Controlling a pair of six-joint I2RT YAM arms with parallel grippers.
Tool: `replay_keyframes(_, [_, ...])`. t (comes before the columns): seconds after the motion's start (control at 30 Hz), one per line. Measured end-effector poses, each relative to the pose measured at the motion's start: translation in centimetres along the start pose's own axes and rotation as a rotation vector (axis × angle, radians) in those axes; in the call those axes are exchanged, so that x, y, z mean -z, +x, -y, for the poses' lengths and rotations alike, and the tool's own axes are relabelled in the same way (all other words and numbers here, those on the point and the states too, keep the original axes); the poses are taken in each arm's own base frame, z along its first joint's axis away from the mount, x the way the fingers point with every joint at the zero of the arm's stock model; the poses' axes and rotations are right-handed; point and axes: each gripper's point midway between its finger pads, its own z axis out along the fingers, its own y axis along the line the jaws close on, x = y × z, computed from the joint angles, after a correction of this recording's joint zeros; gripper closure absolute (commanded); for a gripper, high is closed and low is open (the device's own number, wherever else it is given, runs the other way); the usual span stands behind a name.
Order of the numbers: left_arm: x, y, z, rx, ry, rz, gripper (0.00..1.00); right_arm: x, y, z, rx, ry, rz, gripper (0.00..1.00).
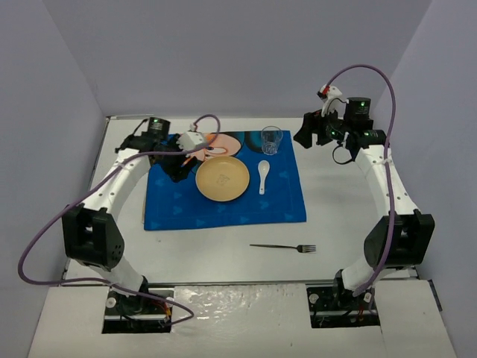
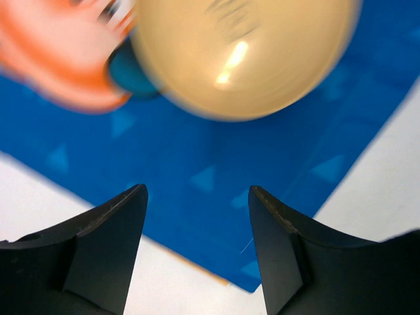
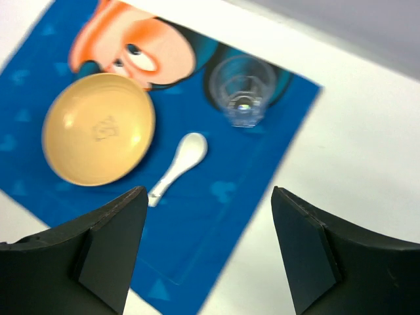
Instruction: Set the dinner table for one person
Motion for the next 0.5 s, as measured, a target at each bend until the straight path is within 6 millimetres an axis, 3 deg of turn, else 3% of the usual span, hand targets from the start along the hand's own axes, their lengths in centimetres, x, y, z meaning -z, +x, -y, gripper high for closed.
replay_keyframes(0.13, [-1.4, -6.3, 8.5, -0.23, 0.234, 0.031, 0.37, 2.1, -0.6, 2.4, 0.097, 0.16, 0.004, 0.25])
replay_keyframes(0.27, [-2.8, -8.7, 16.5, -0.353, 0.42, 0.009, 0.37, 3.4, 1.3, 6.1, 0.104, 0.309, -0.053, 0.24])
replay_keyframes(0.4, [-4.4, -10.8, 21.2, -0.386, 0.501, 0.001, 0.37, 5.2, 3.8, 9.9, 0.07, 0.458, -0.112, 0.24])
replay_keyframes(0.5, [-5.4, -11.0, 23.9, -0.38, 0.561, -0.019, 0.37, 7.0, 4.7, 12.4, 0.035, 0.539, -0.122, 0.24])
